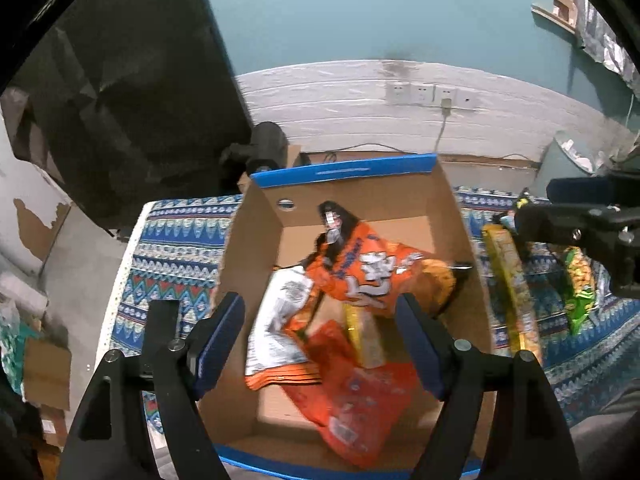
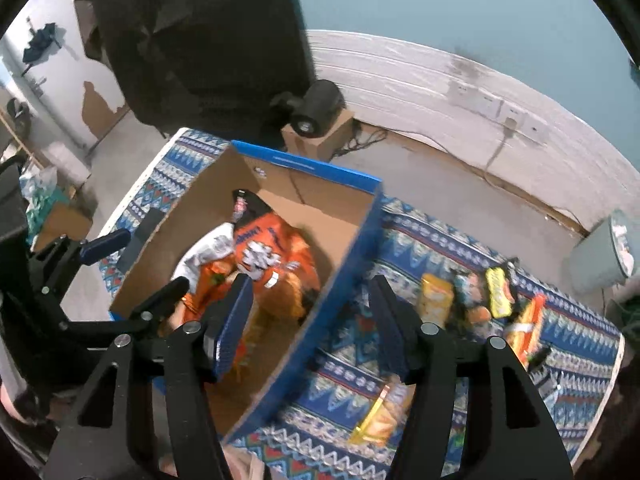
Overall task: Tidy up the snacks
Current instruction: 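Open both tools to drop the white and orange bags into the box, then move both tools back over the remaining snacks on the cloth, then grasp the yellow biscuit stick pack with the left tool while the right tool grasps the green peanut bag, then carry the yellow stick pack with the left tool while the right tool carries the green bag over the box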
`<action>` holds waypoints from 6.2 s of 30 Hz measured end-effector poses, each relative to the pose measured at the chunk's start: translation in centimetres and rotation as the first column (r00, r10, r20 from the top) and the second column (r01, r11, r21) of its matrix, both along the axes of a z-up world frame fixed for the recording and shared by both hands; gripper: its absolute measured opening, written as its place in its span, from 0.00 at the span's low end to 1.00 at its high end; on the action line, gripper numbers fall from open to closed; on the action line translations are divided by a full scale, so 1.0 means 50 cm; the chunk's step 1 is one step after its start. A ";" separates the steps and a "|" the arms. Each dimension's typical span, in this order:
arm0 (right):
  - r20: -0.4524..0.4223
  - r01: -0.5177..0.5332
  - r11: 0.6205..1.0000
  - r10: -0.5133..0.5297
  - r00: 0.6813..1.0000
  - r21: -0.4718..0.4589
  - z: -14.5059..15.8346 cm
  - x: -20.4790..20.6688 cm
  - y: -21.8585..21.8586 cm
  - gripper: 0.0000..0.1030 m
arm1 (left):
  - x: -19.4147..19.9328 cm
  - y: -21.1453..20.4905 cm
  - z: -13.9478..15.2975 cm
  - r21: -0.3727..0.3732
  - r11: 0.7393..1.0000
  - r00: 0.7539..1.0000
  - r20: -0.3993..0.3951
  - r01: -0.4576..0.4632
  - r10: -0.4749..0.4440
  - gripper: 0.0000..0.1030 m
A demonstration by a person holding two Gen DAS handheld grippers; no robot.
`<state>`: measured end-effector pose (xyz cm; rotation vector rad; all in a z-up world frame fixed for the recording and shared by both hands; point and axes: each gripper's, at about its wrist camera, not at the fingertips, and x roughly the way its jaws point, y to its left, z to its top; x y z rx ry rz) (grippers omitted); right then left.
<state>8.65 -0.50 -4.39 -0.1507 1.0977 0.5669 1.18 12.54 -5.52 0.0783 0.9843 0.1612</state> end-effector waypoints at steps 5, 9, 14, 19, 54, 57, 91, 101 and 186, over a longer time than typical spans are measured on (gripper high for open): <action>0.006 0.053 0.999 -0.053 0.999 -0.012 0.001 -0.005 -0.073 0.64 | 0.003 -0.047 0.008 0.000 0.999 0.999 0.001 0.035 -0.035 0.77; -0.004 0.090 0.996 -0.091 0.996 -0.016 -0.002 -0.006 -0.125 0.64 | 0.009 -0.084 0.005 0.001 0.998 0.998 -0.006 0.061 -0.061 0.79; 0.003 0.128 0.991 -0.128 0.992 -0.047 -0.008 -0.015 -0.191 0.64 | 0.023 -0.133 -0.010 -0.019 0.996 0.995 -0.049 0.086 -0.087 0.79; -0.006 0.168 0.984 -0.168 0.986 -0.064 -0.027 -0.020 -0.253 0.65 | 0.030 -0.187 -0.015 -0.019 0.992 0.990 -0.064 0.125 -0.126 0.79; -0.139 0.189 0.975 -0.204 0.969 -0.115 -0.246 -0.019 -0.433 0.65 | 0.143 -0.388 -0.208 -0.133 0.975 0.940 -0.270 0.176 -0.207 0.79; -0.145 0.172 0.977 -0.190 0.971 -0.128 -0.261 -0.015 -0.427 0.65 | 0.154 -0.389 -0.232 -0.118 0.979 0.938 -0.286 0.167 -0.194 0.79; -0.116 0.174 0.973 -0.193 0.974 -0.152 -0.317 -0.017 -0.403 0.36 | 0.104 -0.434 -0.311 -0.067 0.965 0.920 -0.290 0.255 -0.263 0.33; -0.104 0.184 0.973 -0.199 0.974 -0.137 -0.266 -0.026 -0.387 0.35 | 0.052 -0.385 -0.254 -0.080 0.962 0.930 -0.246 0.261 -0.272 0.30; -0.015 -0.131 0.989 0.132 0.991 0.063 -0.018 -0.062 0.109 0.35 | -0.072 0.096 -0.007 -0.167 0.984 0.997 0.039 -0.059 0.066 0.30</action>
